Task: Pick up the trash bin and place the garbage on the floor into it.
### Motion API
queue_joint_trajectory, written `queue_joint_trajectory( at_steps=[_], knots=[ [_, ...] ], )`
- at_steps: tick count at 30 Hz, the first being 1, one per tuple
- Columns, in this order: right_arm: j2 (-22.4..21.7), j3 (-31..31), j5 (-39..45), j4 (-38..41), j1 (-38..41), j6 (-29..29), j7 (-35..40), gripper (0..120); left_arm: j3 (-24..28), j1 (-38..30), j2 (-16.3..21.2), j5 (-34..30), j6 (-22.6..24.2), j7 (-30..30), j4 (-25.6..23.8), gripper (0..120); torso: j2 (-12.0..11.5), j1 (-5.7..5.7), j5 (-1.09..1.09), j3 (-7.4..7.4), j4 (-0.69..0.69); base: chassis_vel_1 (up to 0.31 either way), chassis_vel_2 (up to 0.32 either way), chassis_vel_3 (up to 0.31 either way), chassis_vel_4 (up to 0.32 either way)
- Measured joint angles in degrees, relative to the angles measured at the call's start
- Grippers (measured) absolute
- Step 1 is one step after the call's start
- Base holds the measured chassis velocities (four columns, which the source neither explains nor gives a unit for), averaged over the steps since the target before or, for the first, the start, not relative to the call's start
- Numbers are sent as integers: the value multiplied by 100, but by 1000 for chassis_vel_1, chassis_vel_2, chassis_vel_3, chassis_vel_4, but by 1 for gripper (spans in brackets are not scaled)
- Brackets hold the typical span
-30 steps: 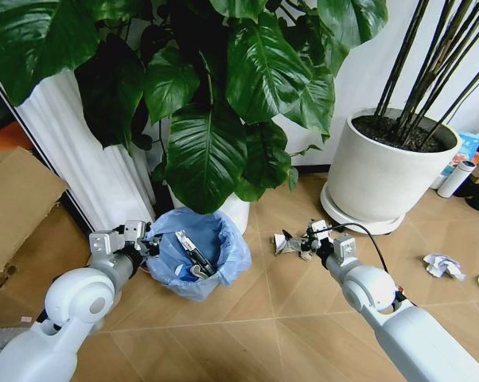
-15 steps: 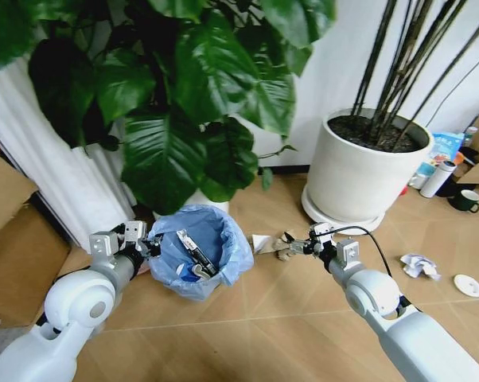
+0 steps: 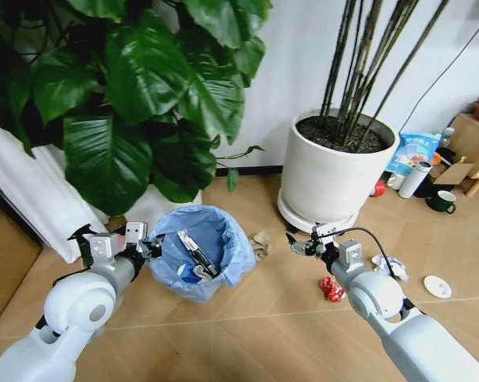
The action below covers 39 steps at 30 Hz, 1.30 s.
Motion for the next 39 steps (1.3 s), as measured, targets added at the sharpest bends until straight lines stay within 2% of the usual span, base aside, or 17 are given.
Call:
queue_joint_trajectory(
  at_steps=[6, 18, 33, 36, 39],
  knots=[
    [-1, 37, -42, 1, -55, 118, -11, 100, 2, 38, -19, 18, 0, -7, -33, 0, 0, 0, -6, 0, 1, -30, -38, 18, 28],
    [-11, 96, -83, 21, -101, 89, -56, 100, 7, 51, -11, 26, -6, -26, -69, 0, 0, 0, -2, 0, 2, 5, 27, -4, -20],
    [-4, 130, -144, 70, -254, 103, -119, 100, 3, 77, -7, 21, -10, -48, -88, 0, -2, 1, -4, 1, 2, -135, 144, 139, -136],
    [-36, 114, -134, 12, -256, 139, -267, 100, -2, 99, -21, 23, -10, -48, -96, 0, -2, 2, -4, 1, 1, -89, 96, 65, -88],
    [-86, -55, -131, -483, -43, 408, -700, 100, -13, 146, -61, 31, -9, -52, -141, 0, -1, 1, -2, 0, 2, 0, 0, 0, 0]
  ],
)
